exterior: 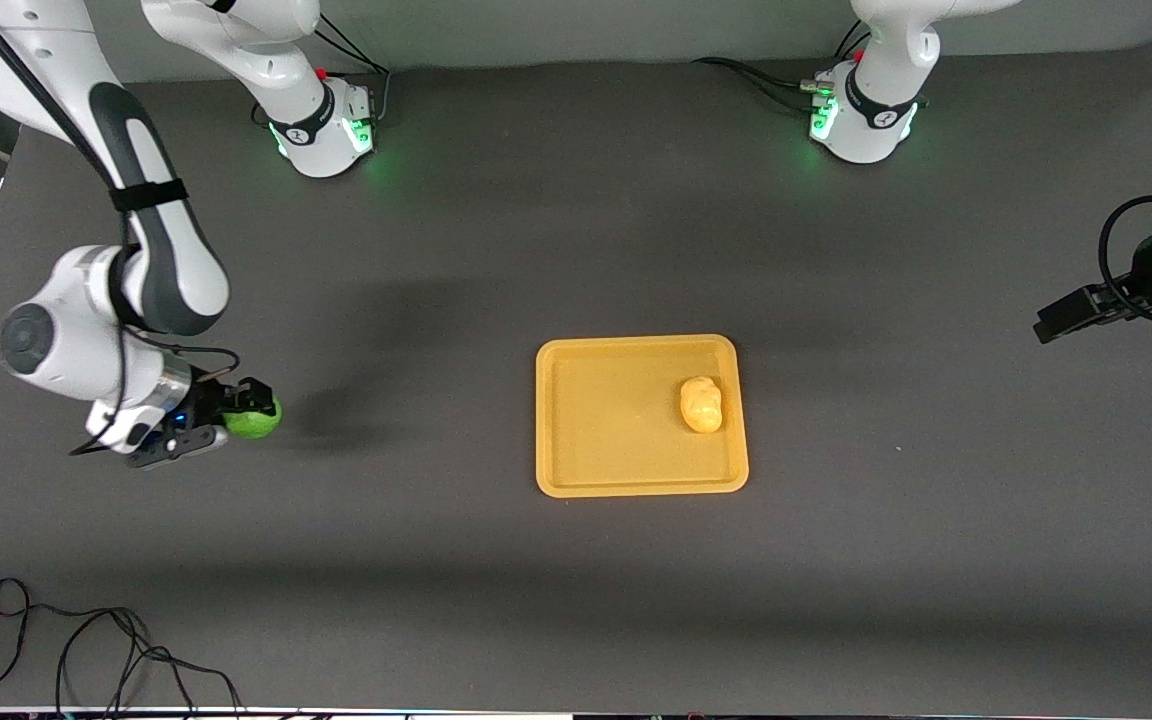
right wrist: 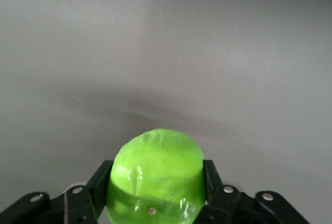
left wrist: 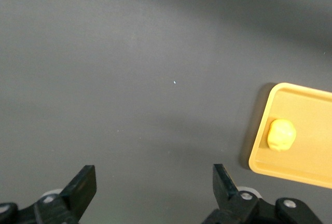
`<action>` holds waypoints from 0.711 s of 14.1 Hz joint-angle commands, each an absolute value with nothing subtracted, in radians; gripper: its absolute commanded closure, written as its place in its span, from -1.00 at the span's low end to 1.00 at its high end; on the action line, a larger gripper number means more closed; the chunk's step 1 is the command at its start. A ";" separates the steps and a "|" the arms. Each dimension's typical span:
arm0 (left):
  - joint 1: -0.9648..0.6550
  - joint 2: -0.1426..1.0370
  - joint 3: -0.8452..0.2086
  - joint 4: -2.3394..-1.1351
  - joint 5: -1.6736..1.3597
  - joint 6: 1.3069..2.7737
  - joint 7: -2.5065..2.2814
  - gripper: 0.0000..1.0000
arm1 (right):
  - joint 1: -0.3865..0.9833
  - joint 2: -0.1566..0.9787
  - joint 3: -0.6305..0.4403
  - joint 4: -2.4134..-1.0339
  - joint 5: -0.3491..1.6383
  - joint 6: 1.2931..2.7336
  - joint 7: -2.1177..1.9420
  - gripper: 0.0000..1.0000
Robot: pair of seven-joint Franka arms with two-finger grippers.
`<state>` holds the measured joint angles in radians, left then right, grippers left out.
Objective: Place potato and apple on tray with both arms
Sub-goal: 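Close the right gripper on the green apple and lift it, then carry the apple with the right gripper onto the tray beside the potato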
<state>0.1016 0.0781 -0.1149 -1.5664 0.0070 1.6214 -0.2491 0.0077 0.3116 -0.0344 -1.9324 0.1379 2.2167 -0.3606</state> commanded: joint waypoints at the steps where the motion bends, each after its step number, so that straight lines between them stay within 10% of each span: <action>1: 0.104 0.037 -0.097 -1.608 0.008 1.635 -0.170 -1.00 | 0.020 0.325 -0.032 -1.752 0.080 2.077 -0.283 0.18; 10: 0.106 0.021 -0.097 -1.631 -0.003 1.635 -0.170 -1.00 | 0.434 0.582 -0.035 -1.214 -0.020 1.841 0.398 0.22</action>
<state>0.1076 0.0592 -0.1030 -1.5876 0.0068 1.6214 -0.1879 0.3422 0.4592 -0.0234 -1.3677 0.0226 1.8775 0.2264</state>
